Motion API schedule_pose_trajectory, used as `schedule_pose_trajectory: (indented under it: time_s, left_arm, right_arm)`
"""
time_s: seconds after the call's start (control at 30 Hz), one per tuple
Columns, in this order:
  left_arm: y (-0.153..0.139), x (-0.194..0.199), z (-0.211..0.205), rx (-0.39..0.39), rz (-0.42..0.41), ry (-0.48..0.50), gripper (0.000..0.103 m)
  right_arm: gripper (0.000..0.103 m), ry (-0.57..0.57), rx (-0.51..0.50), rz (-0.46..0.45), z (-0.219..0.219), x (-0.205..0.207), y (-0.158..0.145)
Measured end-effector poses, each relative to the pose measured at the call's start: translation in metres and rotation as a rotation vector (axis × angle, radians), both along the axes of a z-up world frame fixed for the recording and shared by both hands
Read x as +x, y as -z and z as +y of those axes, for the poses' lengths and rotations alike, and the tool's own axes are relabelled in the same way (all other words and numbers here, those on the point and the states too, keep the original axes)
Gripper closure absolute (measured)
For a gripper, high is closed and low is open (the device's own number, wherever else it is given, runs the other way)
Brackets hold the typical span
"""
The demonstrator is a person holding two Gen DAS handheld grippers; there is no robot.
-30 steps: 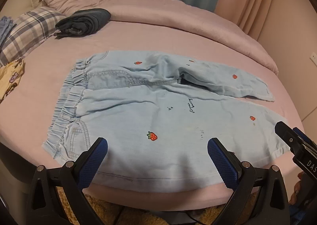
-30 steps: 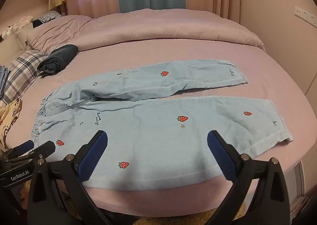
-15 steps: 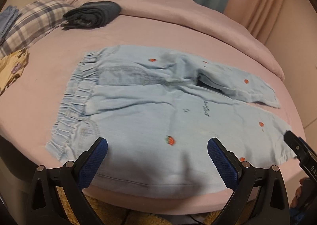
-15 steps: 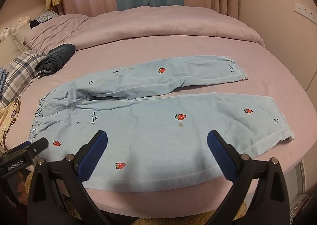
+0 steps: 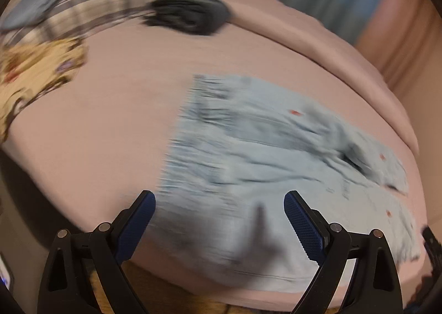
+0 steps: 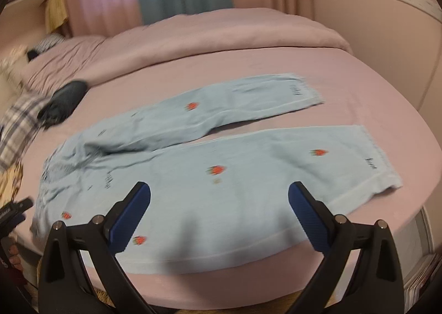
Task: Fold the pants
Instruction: 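Grasp the waistband with the left tool while the right tool grasps a leg hem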
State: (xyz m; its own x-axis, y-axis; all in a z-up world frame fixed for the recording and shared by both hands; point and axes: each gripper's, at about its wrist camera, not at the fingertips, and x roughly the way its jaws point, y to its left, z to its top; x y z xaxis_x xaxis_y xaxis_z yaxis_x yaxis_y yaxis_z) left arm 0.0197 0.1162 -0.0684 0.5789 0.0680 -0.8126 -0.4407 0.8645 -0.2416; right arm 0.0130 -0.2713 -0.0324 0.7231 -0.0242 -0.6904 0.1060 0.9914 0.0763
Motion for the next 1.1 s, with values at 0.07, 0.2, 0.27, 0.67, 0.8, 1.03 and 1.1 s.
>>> schedule_pose_trajectory:
  time_s: [0.07,0.2,0.27,0.67,0.8,1.03,1.1]
  left_arm:
    - [0.009,-0.007,0.015,-0.008,0.043,-0.047,0.008]
    - [0.033,-0.019,0.033,-0.072,0.123,-0.084,0.008]
    - [0.041,-0.02,0.031,-0.127,0.134,-0.052,0.01]
    - [0.039,-0.013,-0.005,-0.217,0.074,0.036,0.027]
    - [0.039,-0.011,-0.015,-0.198,0.061,0.017,0.042]
    - [0.027,-0.007,0.011,-0.387,-0.056,0.001,0.088]
    - [0.006,-0.012,0.014,-0.384,-0.129,0.007,0.088]
  right_arm:
    - [0.003,0.069,-0.007,0.001,-0.028,-0.003,-0.001]
    - [0.007,0.238,-0.038,0.029,-0.091,-0.01,0.005]
    - [0.008,0.329,-0.004,0.053,-0.129,-0.016,0.011]
    - [0.028,0.443,0.431,0.084,-0.229,-0.024,0.055]
    - [0.055,0.471,0.426,0.082,-0.228,-0.007,0.064]
    - [0.093,0.418,0.348,0.026,-0.223,0.008,0.039]
    - [0.093,0.378,0.351,-0.028,-0.223,0.004,0.019]
